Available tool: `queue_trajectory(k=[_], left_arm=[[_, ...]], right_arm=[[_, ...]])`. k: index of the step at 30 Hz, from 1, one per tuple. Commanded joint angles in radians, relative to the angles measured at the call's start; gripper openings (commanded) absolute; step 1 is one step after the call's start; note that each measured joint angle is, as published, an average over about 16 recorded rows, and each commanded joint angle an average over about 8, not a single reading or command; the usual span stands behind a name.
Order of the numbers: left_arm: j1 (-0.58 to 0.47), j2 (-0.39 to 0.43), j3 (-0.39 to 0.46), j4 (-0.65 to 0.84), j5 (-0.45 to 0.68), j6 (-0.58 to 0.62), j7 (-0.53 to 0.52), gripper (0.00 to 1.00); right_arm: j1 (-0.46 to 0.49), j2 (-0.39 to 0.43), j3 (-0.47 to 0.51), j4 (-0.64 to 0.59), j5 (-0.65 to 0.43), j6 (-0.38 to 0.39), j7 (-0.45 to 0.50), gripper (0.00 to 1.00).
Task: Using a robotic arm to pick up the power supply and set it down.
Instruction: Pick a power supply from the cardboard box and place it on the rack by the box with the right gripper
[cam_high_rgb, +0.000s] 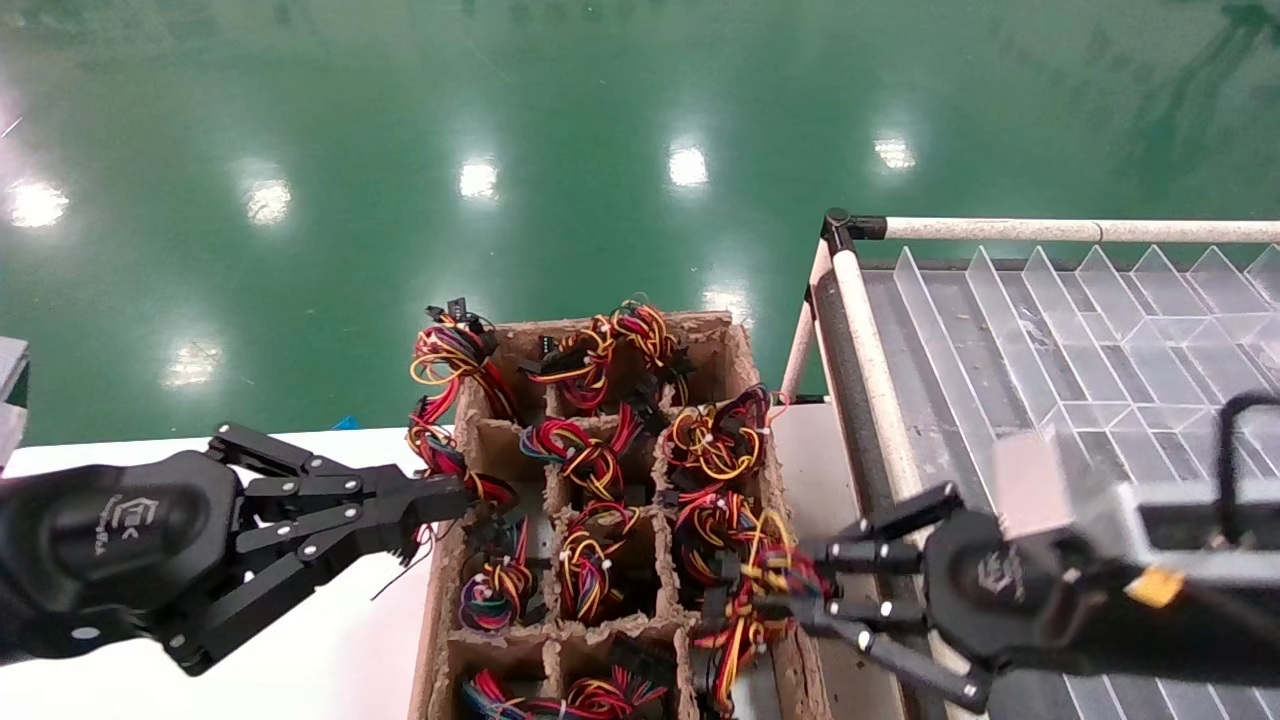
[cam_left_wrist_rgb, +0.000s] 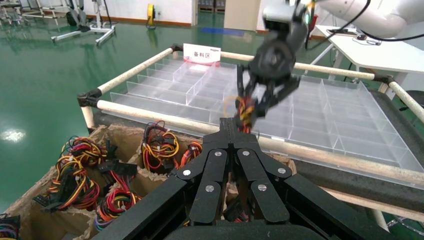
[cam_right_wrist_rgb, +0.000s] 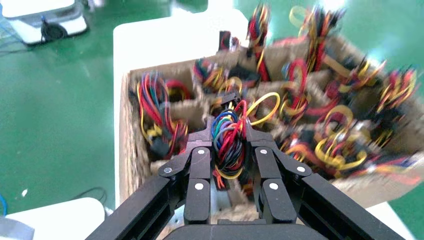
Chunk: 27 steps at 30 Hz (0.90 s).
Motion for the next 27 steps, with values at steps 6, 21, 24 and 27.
queue_trajectory(k=[6,21,24,27], left_arm=[[0.000,0.000,0.000,0.000,0.000,0.000,0.000,0.00],[0.000,0.000,0.000,0.000,0.000,0.000,0.000,0.00],[0.000,0.000,0.000,0.000,0.000,0.000,0.000,0.00],[0.000,0.000,0.000,0.000,0.000,0.000,0.000,0.00]], right_arm=[[0.091,0.026,0.045,0.004,0.070,-0.020,0.042,0.00],[0.385,-0.021,0.086,-0.135,0.025,0.020,0.008,0.00],[0.443,-0.053,0.071,-0.198,-0.026,0.037,-0.023,0.00],[0.494,-0.088,0.054,-0.274,-0.077,0.057,-0.060,0.00]])
